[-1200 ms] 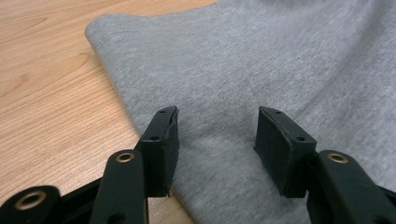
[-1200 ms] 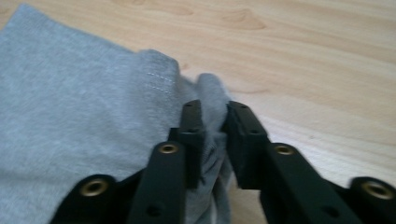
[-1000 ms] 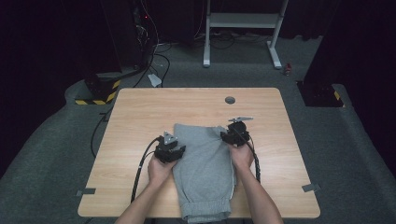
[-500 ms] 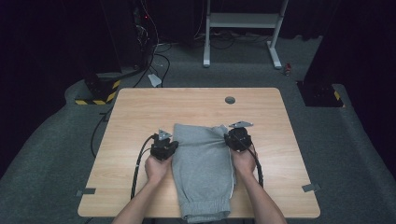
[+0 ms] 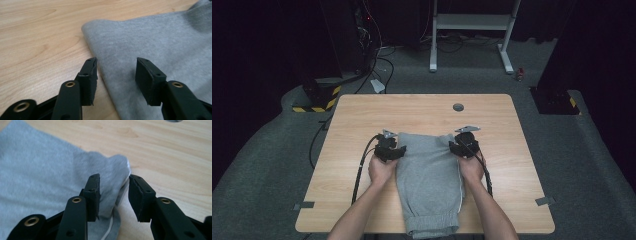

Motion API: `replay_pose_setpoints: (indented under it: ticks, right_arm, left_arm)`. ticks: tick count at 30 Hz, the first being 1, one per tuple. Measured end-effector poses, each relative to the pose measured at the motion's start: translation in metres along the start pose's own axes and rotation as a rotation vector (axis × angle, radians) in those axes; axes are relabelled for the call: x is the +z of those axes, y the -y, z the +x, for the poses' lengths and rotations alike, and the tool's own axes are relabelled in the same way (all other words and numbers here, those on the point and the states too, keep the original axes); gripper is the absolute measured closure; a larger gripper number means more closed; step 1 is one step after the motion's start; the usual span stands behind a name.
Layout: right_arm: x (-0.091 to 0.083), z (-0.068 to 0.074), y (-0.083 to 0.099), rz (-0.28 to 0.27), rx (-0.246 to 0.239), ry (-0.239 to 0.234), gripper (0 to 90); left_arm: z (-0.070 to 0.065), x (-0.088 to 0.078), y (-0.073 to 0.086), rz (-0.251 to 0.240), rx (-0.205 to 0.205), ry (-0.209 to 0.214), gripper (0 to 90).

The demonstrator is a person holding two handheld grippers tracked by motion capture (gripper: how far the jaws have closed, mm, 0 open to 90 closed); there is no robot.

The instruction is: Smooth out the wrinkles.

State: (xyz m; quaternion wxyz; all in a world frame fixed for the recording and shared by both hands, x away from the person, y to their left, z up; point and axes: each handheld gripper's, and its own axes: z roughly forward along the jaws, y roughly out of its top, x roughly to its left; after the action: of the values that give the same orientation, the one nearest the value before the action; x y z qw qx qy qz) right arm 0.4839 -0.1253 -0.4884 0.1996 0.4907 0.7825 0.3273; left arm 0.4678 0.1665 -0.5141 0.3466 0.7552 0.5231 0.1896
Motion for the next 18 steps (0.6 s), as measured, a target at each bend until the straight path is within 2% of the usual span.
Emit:
replay_pose_setpoints:
  ticks: [2, 5, 7, 9, 10, 12, 18]
  right_arm:
    - [0.0, -0.002, -0.004, -0.028, 0.02, -0.007, 61.3]
    - [0.005, 0.0, -0.01, 0.004, 0.0, -0.003, 60.9]
    - [0.009, -0.001, -0.011, 0.028, 0.003, -0.012, 66.5]
    - [0.014, -0.003, -0.011, 0.05, 0.006, -0.029, 75.8]
    - [0.016, -0.003, -0.01, 0.063, 0.008, -0.038, 79.9]
    - [0.017, -0.001, -0.009, 0.07, -0.013, -0.029, 82.3]
    - [0.001, -0.004, -0.013, 0.017, -0.016, -0.027, 82.7]
  left_arm:
    - [0.001, 0.004, 0.002, 0.007, 0.006, -0.005, 48.0]
    - [0.002, 0.004, 0.002, 0.007, 0.022, -0.022, 46.1]
    - [0.005, 0.004, 0.002, 0.008, 0.018, -0.02, 46.8]
    - [0.006, 0.004, 0.002, 0.009, 0.017, -0.019, 49.5]
    - [0.006, 0.003, 0.002, 0.008, 0.02, -0.019, 52.1]
    - [0.005, 0.004, 0.002, -0.003, 0.015, -0.016, 59.8]
    - [0.007, 0.006, 0.001, -0.007, -0.027, 0.035, 81.7]
